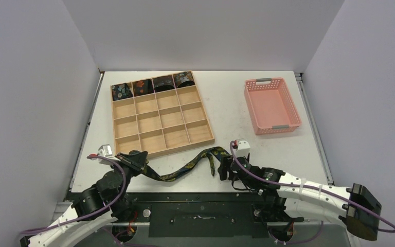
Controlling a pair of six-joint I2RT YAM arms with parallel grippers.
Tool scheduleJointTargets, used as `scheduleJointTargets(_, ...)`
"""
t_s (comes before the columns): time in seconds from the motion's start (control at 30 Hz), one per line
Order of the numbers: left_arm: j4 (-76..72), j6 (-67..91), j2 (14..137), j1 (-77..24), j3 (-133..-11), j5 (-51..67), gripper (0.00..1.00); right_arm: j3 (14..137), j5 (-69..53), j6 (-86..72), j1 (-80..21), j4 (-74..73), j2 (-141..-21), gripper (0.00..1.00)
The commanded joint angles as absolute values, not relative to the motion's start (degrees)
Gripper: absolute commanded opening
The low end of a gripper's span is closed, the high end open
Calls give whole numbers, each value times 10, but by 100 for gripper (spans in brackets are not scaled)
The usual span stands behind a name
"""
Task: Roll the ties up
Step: Place the tie at the center of the board.
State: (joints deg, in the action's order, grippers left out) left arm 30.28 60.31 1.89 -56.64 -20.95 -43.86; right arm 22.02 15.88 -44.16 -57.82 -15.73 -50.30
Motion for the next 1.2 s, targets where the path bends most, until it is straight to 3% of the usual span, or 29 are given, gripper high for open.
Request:
scheduleJointTargets(0.0,426,687,39,-568,-260,-542,0,290,246,-424,-648,-107,-564,67)
scheduleJointTargets(0.2,527,771,45,-567,-278,-615,0,342,267,-406,-671,-97,-683,66)
scheduleJointTargets(0.57,596,819,45,-567,-290,-658,0,406,279,-382,-634,-111,-798,10)
scheduleJointTargets(0.73,590,811,38,-568,-285,-669,0,430,288,-347,-582,-125,-780,5)
scheduleJointTargets(0.77,591,812,38,-568,-284,-669,0,428,284,-334,-574,-121,-771,7)
scheduleJointTargets(0.8,591,812,38,-567,-283,-669,0,424,279,-319,-572,-116,-759,17)
scheduleJointTargets(0.9,593,810,37,-567,-281,-670,0,407,251,-277,-572,-100,-730,66)
scheduleJointTargets(0.97,593,809,37,-567,-280,-670,0,400,238,-251,-571,-98,-726,88)
scheduleJointTargets(1.03,593,808,37,-567,-279,-669,1,394,231,-237,-569,-100,-734,98)
scheduleJointTargets(1.17,585,801,40,-567,-280,-665,1,389,218,-220,-559,-93,-781,100)
